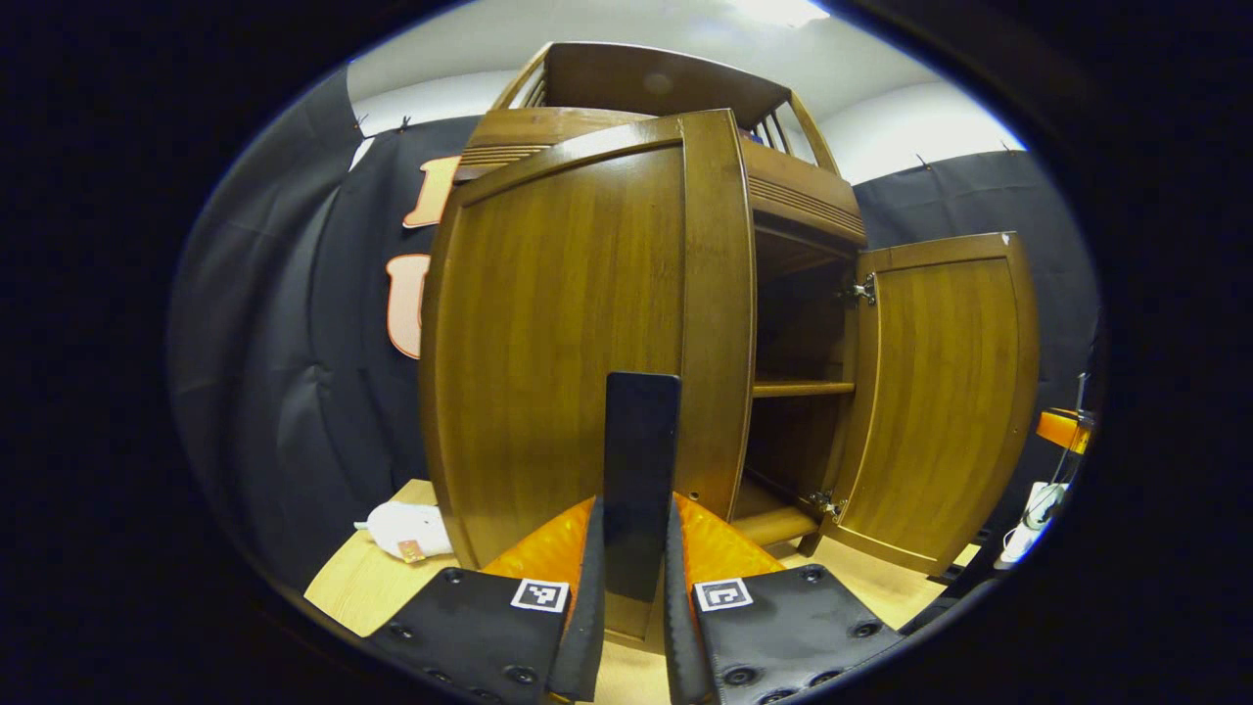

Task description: Open the right door of the double-door shoe cabinet with the right hand, and open the left door with the left hand.

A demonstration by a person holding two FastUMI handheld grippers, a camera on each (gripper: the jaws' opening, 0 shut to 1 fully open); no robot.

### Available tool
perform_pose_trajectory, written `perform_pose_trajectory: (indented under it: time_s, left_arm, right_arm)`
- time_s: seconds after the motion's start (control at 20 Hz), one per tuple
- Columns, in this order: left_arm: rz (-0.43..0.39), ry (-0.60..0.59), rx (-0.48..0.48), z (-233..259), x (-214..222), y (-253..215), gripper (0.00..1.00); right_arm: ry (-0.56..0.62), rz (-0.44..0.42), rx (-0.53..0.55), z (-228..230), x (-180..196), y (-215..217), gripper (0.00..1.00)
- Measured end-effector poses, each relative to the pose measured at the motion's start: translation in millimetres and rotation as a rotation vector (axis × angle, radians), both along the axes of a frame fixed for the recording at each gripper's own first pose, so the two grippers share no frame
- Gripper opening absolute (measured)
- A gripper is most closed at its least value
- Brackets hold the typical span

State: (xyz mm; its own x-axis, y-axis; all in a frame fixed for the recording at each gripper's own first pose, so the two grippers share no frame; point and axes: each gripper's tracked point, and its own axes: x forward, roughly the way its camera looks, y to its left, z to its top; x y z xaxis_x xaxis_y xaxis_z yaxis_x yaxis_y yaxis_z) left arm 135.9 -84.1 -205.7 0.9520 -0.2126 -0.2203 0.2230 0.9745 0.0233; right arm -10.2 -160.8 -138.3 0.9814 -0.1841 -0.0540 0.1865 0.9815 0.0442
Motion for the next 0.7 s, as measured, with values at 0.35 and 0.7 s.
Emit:
perform_pose_trajectory:
  time_s: [0.35, 0.7]
  left_arm:
    - [0.04, -0.007, 0.033, 13, -28, 39, 0.26]
    - [0.1, -0.023, 0.072, 24, -45, 76, 0.23]
  right_arm:
    - [-0.02, 0.047, 0.05, 9, 1, 36, 0.92]
    - [-0.022, 0.08, 0.04, 15, -5, 63, 0.99]
